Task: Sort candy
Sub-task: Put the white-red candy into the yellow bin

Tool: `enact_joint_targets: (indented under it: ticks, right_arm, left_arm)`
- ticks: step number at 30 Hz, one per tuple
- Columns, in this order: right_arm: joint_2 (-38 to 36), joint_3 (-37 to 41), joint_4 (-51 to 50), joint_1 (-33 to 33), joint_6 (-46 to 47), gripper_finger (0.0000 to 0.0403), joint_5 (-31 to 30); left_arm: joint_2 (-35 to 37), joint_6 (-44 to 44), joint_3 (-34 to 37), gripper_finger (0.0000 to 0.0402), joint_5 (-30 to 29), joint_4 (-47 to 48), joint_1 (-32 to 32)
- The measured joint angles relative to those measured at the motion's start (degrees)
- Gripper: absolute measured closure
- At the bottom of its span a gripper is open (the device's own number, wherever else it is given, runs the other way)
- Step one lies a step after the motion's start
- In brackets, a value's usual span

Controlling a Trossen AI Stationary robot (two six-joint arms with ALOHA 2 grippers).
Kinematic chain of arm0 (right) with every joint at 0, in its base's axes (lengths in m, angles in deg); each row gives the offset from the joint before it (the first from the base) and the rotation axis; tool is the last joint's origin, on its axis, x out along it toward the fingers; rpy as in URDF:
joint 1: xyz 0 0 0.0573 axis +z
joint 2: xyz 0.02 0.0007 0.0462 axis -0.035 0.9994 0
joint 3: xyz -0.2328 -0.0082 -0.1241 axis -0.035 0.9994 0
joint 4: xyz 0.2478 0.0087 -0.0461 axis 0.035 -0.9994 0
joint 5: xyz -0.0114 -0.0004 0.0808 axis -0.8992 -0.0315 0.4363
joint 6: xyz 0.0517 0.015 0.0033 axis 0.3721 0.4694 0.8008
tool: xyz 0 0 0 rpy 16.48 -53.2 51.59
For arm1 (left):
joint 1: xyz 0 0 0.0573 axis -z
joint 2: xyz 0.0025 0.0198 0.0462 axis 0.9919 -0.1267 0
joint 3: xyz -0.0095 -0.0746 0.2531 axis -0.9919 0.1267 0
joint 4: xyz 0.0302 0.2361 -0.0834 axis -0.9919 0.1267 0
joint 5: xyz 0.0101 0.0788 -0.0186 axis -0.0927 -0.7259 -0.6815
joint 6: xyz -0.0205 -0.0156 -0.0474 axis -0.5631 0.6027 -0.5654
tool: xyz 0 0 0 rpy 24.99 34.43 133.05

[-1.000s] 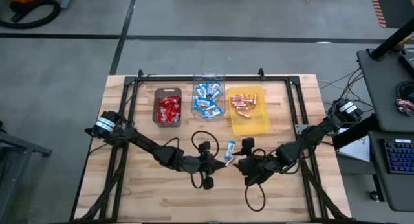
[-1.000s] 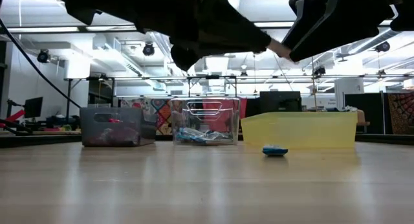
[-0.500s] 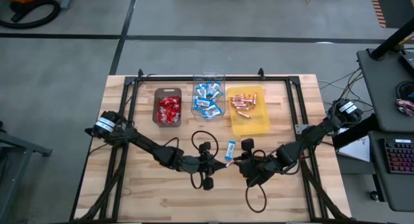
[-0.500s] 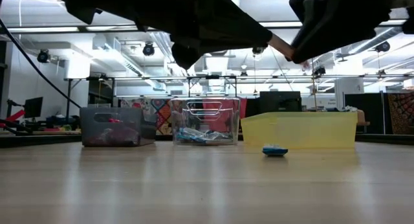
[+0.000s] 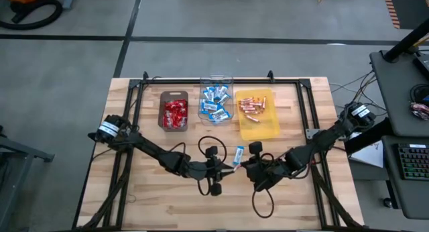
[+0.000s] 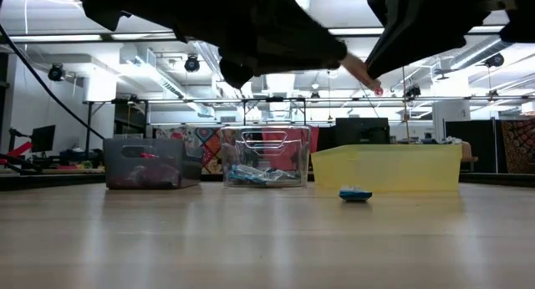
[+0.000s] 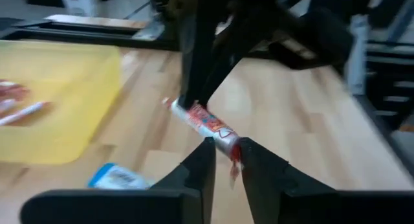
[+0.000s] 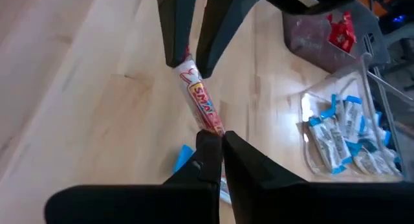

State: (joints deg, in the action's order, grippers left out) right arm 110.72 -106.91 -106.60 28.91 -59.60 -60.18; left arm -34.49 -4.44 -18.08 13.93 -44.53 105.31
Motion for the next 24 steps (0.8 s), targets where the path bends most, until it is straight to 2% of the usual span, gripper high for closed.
enact_joint_targets:
  ticks: [5,10,13,17,20,24]
  right_arm:
    - [0.0,-2.74,-7.29,-2.56,0.59,0.0395,-1.23]
    - [-0.06,-5.6,-18.52,-6.95,2.61,0.0395,-5.93]
    - [-0.09,-6.72,-26.21,-10.87,6.37,0.0395,-8.2]
    - [-0.11,-6.94,-34.91,-17.99,12.71,0.0395,-8.1]
    - [-0.14,-5.62,-37.29,-22.55,14.02,0.0395,-7.35]
    - [-1.32,-5.08,-36.88,-24.44,13.18,0.0394,-5.45]
  left_arm:
    - [0.99,1.92,0.0,0.0329,-5.86,3.58,-1.2]
    - [1.37,11.53,-0.02,0.0323,-17.34,-0.45,-5.01]
    - [1.45,15.46,-0.02,0.0323,-17.26,-2.65,-8.72]
    - [1.48,14.42,-0.02,0.0323,-14.52,-2.83,-12.66]
    - [1.48,13.3,-0.02,0.0323,-12.19,-2.29,-13.77]
    - [1.51,13.22,-0.02,0.0323,-9.98,1.95,-13.22]
